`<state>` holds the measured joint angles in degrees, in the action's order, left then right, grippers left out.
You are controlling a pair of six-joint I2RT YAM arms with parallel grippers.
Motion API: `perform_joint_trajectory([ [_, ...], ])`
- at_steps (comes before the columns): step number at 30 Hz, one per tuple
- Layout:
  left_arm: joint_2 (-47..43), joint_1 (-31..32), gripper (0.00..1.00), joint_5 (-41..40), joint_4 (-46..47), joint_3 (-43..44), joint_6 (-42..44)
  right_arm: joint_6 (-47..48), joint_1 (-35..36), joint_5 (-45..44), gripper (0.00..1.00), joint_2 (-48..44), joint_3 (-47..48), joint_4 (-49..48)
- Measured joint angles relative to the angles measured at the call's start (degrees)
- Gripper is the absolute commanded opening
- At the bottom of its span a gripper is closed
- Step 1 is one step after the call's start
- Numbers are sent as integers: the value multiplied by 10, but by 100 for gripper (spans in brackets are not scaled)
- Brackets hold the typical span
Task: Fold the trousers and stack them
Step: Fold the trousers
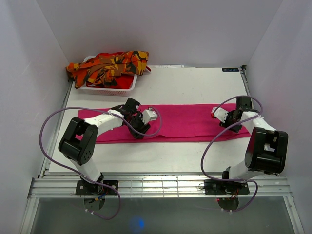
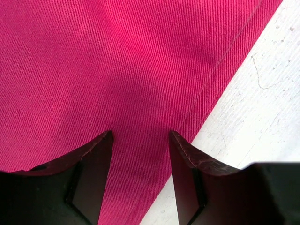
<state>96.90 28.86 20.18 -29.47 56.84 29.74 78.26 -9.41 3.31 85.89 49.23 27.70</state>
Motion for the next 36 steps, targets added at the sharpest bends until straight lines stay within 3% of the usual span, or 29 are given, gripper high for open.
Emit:
perform_joint_trajectory([
  [3, 0, -2, 63, -1, 2, 0, -14, 8, 0, -2, 21, 3, -9, -12],
  [4, 0, -3, 64, -1, 3, 0, -19, 9, 0, -2, 10, 4, -10, -14],
  [14, 0, -21, 64, 17, 18, -5, -71, 8, 0, 5, 8, -25, -6, 1],
  [15, 0, -22, 64, 19, 20, -6, -74, 8, 0, 9, 9, -33, -2, 6],
  [16, 0, -23, 64, 21, 21, -6, -77, 9, 0, 12, 19, -39, 1, 9],
  [18, 0, -25, 64, 23, 22, -7, -81, 9, 0, 18, 30, -49, 8, 10],
  [19, 0, -26, 64, 24, 22, -7, -83, 9, 0, 21, 45, -50, 10, 10],
  [22, 0, -26, 64, 25, 25, -8, -88, 10, 0, 32, 58, -48, 12, 12],
  [36, -7, -35, 64, 43, 47, -24, -102, 33, 0, 42, 53, -6, -9, 10],
])
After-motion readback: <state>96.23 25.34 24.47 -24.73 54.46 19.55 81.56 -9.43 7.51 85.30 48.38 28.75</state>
